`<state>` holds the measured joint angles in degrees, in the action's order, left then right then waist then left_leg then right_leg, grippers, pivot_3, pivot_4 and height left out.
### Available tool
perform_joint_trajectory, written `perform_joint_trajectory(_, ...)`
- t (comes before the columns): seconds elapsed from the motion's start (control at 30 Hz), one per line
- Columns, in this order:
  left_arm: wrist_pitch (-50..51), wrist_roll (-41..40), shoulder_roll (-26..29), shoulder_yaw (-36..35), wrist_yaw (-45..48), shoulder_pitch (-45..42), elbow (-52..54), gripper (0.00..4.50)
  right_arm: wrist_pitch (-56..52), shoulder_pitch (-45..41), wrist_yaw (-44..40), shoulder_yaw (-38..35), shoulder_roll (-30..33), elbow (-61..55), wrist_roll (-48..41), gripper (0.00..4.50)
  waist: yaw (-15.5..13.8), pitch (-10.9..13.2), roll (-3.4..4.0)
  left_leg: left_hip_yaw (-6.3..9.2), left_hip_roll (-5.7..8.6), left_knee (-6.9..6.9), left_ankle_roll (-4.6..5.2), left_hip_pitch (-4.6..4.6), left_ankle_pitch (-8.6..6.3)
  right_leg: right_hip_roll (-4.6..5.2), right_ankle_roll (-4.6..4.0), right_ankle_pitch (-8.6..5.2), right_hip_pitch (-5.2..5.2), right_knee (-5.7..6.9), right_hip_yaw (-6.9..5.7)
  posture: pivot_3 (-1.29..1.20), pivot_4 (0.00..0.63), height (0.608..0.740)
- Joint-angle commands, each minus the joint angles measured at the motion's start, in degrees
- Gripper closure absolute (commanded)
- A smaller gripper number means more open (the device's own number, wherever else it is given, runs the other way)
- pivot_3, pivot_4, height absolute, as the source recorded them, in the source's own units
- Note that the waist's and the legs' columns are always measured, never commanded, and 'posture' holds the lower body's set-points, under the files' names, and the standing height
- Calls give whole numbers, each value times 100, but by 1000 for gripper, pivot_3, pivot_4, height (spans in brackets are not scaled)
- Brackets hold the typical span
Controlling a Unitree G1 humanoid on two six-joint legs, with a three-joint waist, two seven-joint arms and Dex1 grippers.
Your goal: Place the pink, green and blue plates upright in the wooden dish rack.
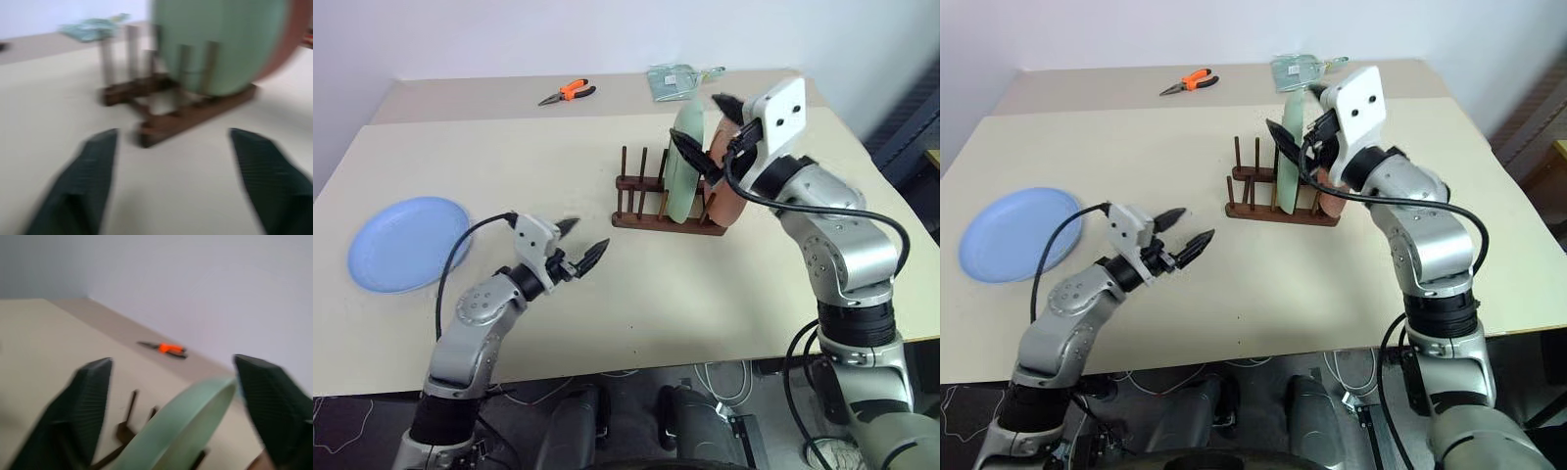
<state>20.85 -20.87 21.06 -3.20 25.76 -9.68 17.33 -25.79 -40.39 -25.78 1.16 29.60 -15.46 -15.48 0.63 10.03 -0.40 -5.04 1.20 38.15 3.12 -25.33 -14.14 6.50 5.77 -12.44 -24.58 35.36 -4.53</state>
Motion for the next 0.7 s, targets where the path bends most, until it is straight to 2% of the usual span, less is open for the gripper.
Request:
perform_joint_trajectory(0.03, 175, 176, -111, -977, -1207, -408, -289, 30, 675, -458, -534, 464, 116, -329, 375, 0, 2, 1, -2, 0, 0, 0, 0, 0, 0, -1, 0, 0, 0, 0, 0, 0, 150, 740)
perform_joint_trajectory(0.1, 390, 315, -133, -1391, -1849, -628, -522, 30, 899, -573, -850, 792, 125, -363, 546, 0, 14, 0, -2, 2, -3, 1, 0, 0, 0, -4, 1, 0, 0, 1, 0, 0, 150, 740)
perform_joint_trajectory(0.23, 1145, 752, 13, -2756, -3649, -973, -776, 30, 1815, -458, -1442, 1955, -2, -67, 1374, 0, 35, -3, -11, 2, -4, 1, 1, 2, 0, -10, 3, 0, 3, 0, -2, 0, 150, 740)
perform_joint_trajectory(0.4, 1833, 740, -31, -3718, -4442, -875, -388, 30, 2301, -245, -1517, 2278, -385, 364, 1638, 0, -34, -2, -26, 4, -1, 7, 1, 0, 0, -3, 4, 0, 11, -4, -13, 0, 150, 740)
perform_joint_trajectory(0.63, 2878, -136, -824, -4785, -4896, -915, 77, 30, 2467, -73, -1654, 2236, -592, 508, 1706, 0, -92, -10, -40, 14, 3, 9, -23, 4, -11, 11, 4, 1, 15, -5, -17, 0, 150, 740)
perform_joint_trajectory(0.7, 3237, -613, -1127, -5100, -5008, -1048, 51, 563, 2487, -48, -1648, 2195, -620, 523, 1734, 0, -82, -10, -42, 14, 3, 9, -27, 4, -8, 6, 3, 1, 15, -3, -18, 0, 150, 740)
